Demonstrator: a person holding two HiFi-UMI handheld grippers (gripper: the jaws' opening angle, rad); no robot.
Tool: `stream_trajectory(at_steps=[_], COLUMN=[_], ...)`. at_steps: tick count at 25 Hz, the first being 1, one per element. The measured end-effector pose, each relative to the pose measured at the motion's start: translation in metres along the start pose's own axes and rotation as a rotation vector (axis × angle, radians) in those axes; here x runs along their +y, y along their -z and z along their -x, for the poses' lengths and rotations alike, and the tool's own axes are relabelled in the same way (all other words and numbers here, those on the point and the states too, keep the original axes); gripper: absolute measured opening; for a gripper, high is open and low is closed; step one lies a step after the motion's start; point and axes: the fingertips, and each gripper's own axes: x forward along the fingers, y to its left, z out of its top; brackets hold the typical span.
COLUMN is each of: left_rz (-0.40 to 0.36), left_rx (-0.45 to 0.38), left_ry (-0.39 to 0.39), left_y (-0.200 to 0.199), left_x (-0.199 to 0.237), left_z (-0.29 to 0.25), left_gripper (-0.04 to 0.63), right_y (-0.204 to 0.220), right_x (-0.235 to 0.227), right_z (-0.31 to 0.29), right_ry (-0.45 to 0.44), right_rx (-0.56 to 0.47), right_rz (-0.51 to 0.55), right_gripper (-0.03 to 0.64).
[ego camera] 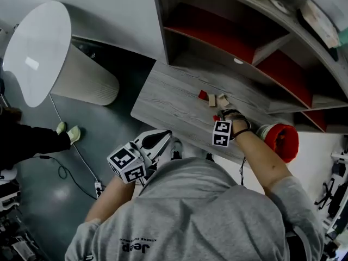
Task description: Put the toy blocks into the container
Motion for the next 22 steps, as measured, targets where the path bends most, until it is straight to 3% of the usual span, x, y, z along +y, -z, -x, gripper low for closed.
stream_trajectory(at_steps=[3,6,9,13,17,22], left_rz=[0.016,0.027,0.032,0.027,-0.008,-0.097], left_rx=[0.017,0.021,0.018,0.012,-0.001,0.011], left_ry=[0.012,0.023,0.040,0.085,0.145,0.266], left_y=[0.002,0.003,-0.001,-0.011,-0.030,-0.047], left_x=[0.013,0.022,0.028,0.022,-0.001,-0.070], left_z=[0.009,0.016,0.018,0.012,-0.011,-0.070], left_gripper=[0.014,0.014,0.014,0.014,0.014,0.014], right_y=[0.003,0.001,-0.005,-0.026,-0.041,0.020], right_x=[0.006,0.013,0.013,-0.004,-0.033,-0.038], right_z=[-0.016,-0.018,-0.007,0.045,0.136,0.252], right_ry=[-0.016,-0.040,-0.048,-0.004,0.086,0.220], right_rx=[0.045,0.055,0.017,-0.111,-0.306,-0.485], right_rz=[0.019,0.030,-0.037,-0.201,-0.377,-0.579], right_gripper=[0.184,0.123,0.114,0.109,0.109,0.109])
